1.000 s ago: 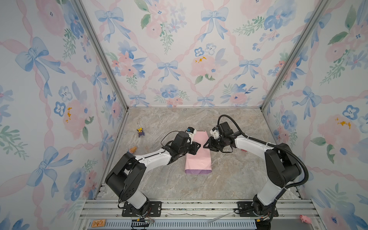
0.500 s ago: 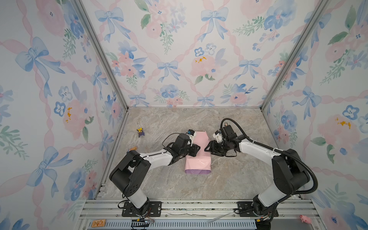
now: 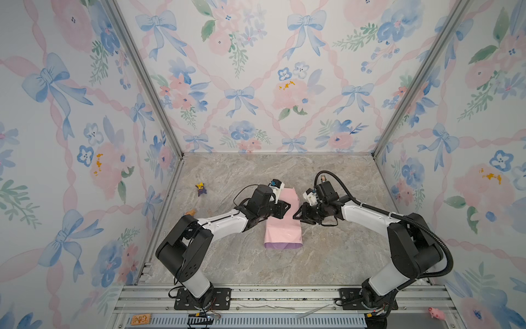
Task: Wrap a gift box in wrapping paper
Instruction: Fold the wrapping paper for the gift box, then tear off the tape with the cutter.
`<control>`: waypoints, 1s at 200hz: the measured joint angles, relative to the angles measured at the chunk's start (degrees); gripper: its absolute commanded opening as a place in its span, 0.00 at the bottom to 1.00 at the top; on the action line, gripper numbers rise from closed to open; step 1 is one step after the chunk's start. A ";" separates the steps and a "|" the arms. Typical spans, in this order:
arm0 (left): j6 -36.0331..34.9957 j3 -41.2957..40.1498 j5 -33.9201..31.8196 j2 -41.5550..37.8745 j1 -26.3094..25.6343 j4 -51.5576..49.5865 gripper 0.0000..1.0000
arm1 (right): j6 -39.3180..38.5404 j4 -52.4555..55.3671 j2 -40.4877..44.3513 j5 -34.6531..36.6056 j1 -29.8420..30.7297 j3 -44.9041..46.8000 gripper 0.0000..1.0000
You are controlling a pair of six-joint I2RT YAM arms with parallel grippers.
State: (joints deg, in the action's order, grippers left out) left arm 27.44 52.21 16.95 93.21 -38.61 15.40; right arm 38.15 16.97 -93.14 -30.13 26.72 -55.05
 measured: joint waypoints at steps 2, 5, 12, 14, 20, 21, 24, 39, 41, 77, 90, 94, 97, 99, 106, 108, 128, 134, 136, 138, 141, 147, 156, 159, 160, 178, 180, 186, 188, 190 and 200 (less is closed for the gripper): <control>-0.02 0.26 0.13 0.02 0.00 0.11 0.23 | 0.00 -0.09 0.00 -0.02 0.00 0.02 0.32; -0.02 0.57 0.33 0.07 0.00 0.28 0.22 | 0.00 -0.13 0.00 -0.04 0.00 0.04 0.32; -0.02 1.18 0.83 0.31 0.00 0.81 0.22 | 0.00 -0.26 0.02 -0.09 0.00 0.11 0.32; -0.02 1.31 0.98 0.44 0.00 0.94 0.22 | 0.00 -0.33 0.02 -0.09 0.00 0.13 0.32; -0.02 1.64 1.33 0.81 0.00 1.29 0.22 | 0.02 -0.55 0.02 -0.11 0.00 0.24 0.32; -0.02 1.70 1.46 0.94 0.00 1.36 0.22 | 0.02 -0.57 0.02 -0.11 0.00 0.24 0.32; -0.02 1.81 1.68 1.18 0.00 1.55 0.22 | 0.02 -0.68 0.04 -0.13 0.00 0.31 0.32; -0.02 1.81 2.69 2.95 0.00 2.16 0.22 | 0.02 -1.07 0.04 -0.15 0.00 0.46 0.32; 0.00 1.77 2.78 3.23 0.00 2.21 0.22 | 0.02 -1.14 0.04 -0.15 0.00 0.48 0.32; -0.20 -0.87 3.82 6.78 -0.04 3.72 0.21 | 0.02 -1.66 0.04 -0.04 0.00 0.68 0.34; -0.50 -1.60 3.85 6.71 -0.09 5.14 0.21 | -0.04 -1.62 0.09 0.22 0.00 0.70 0.40; -0.61 -1.92 3.69 6.71 -0.11 5.64 0.21 | 0.07 -1.57 0.13 0.33 0.00 0.70 0.42; -0.70 -2.21 3.69 6.71 -0.11 6.14 0.21 | -0.24 -1.44 0.15 0.66 0.00 0.70 0.45; -0.76 -2.38 3.67 6.71 -0.11 6.40 0.21 | -0.17 -1.44 0.15 0.68 0.00 0.70 0.46; -1.07 -2.89 3.56 6.71 -0.11 7.37 0.21 | -0.37 -1.11 0.39 1.38 0.00 0.70 0.51; -1.20 -3.02 3.54 6.71 -0.11 7.67 0.21 | -0.15 -0.90 0.55 1.62 0.00 0.70 0.53; -1.99 -4.02 3.23 6.71 -0.28 9.55 0.21 | -1.81 1.33 2.95 3.89 -0.59 0.70 0.59; -2.23 -4.26 3.04 6.71 -0.37 10.01 0.21 | -2.58 2.19 4.37 4.24 -1.16 0.68 0.59; -2.27 -4.33 2.99 6.71 -0.37 10.19 0.21 | -2.69 2.40 4.72 4.35 -1.31 0.68 0.59; -2.43 -4.39 2.95 6.71 -0.39 10.29 0.21 | -3.04 2.62 5.25 4.39 -1.51 0.66 0.60; -2.45 -4.48 2.89 6.71 -0.39 10.45 0.21 | -3.43 3.06 6.05 4.55 -1.99 0.59 0.60; -2.80 -4.59 2.84 6.71 -0.39 10.71 0.21 | -4.33 3.85 7.74 4.59 -3.13 0.31 0.60; -3.06 -4.74 2.84 6.71 -0.39 10.97 0.21 | -5.81 5.09 9.62 4.57 -5.20 -0.72 0.59; -3.13 -4.79 2.82 6.71 -0.39 11.08 0.21 | -6.29 5.49 10.08 4.55 -5.86 -1.18 0.59; -3.15 -4.79 2.82 6.71 -0.39 11.13 0.21 | -6.47 5.57 10.19 4.55 -6.08 -1.31 0.59; -3.48 -4.92 2.82 6.71 -0.39 11.34 0.21 | -10.54 7.93 10.54 4.09 -11.21 -5.20 0.58; -3.50 -4.96 2.82 6.69 -0.39 11.37 0.21 | -11.04 8.17 10.34 4.15 -11.89 -5.68 0.58; -3.67 -5.03 2.82 6.69 -0.39 11.54 0.21 | -12.41 8.79 9.81 3.93 -13.51 -6.91 0.58; -3.69 -5.09 2.82 6.69 -0.39 11.58 0.21 | -13.00 9.01 9.53 3.89 -14.14 -7.37 0.58; -3.69 -5.11 2.78 6.69 -0.39 11.65 0.21 | -13.60 9.20 9.22 3.69 -14.82 -7.80 0.58; -3.89 -5.22 2.64 6.62 -0.44 11.82 0.21 | -15.85 9.90 7.41 3.10 -17.53 -9.77 0.58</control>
State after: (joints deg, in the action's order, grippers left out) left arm 23.55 46.98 19.59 99.83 -39.05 27.22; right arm 22.31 26.87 -85.73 -27.03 9.19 -64.82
